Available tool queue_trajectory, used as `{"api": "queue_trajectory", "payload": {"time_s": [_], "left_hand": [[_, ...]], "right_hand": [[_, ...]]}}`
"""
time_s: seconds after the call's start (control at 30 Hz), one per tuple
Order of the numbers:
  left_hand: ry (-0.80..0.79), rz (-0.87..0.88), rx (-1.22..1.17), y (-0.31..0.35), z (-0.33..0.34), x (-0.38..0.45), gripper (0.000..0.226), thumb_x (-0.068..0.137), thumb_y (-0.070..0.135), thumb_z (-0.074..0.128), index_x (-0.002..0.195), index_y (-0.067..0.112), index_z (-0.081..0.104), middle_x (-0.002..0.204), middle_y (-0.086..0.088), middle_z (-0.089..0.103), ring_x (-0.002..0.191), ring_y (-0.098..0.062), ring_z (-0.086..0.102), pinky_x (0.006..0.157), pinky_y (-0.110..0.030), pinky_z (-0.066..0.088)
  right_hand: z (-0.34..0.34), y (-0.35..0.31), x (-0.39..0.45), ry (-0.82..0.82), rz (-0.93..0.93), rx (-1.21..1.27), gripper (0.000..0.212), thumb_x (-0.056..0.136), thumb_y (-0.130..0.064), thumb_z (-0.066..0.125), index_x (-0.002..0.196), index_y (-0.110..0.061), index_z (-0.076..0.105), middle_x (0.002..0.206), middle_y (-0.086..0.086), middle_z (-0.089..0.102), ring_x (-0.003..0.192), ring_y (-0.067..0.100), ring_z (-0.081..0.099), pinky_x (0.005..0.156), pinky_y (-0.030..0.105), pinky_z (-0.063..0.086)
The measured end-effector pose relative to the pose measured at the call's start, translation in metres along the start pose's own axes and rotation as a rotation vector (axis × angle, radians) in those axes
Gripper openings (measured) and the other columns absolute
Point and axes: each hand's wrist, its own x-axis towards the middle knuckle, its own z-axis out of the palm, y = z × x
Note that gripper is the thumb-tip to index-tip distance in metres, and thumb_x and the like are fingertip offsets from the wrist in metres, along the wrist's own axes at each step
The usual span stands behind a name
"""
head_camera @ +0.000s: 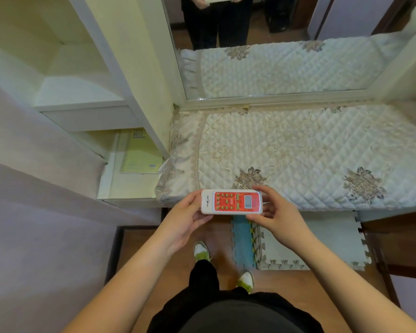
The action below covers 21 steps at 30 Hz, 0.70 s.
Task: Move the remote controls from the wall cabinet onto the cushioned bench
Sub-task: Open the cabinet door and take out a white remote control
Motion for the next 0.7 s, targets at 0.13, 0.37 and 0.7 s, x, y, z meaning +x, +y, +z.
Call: {"api": "queue_trajectory", "payload": {"time_s": [0.13,0.37,0.7], "left_hand": [[0.019,-0.024,0.003,0.013,-0.012,0.033,0.022,0.1,0.02,0.047,0.114,0.019,0.063,0.104,-0.002,0.074,0.094,-0.016,0.07,0.07,-0.026,0.057],[0.056,0.042,0.047,0.046,-0.04,0.088,0.025,0.097,0.016,0.053,0.119,0.007,0.06,0.103,-0.01,0.072,0.085,-0.017,0.07,0.069,-0.026,0.058],[0.021,0.025,0.114,0.083,-0.037,0.14,0.03,0.104,0.022,0.034,0.105,0.01,0.061,0.097,-0.008,0.069,0.088,-0.015,0.065,0.087,-0.031,0.052]], "right_hand": [[0.009,-0.008,0.03,0.019,0.025,-0.013,0.061,0.078,-0.019,0.077,0.13,-0.033,0.047,0.107,-0.011,0.064,0.081,0.0,0.066,0.074,0.016,0.053],[0.038,-0.019,0.085,0.089,0.113,0.042,0.062,0.083,-0.013,0.071,0.135,-0.031,0.041,0.115,-0.007,0.06,0.093,0.004,0.064,0.078,0.019,0.054],[0.045,-0.022,0.142,0.202,0.186,0.097,0.06,0.083,-0.017,0.072,0.136,-0.019,0.043,0.119,-0.002,0.059,0.094,0.003,0.064,0.068,0.018,0.054]]}}
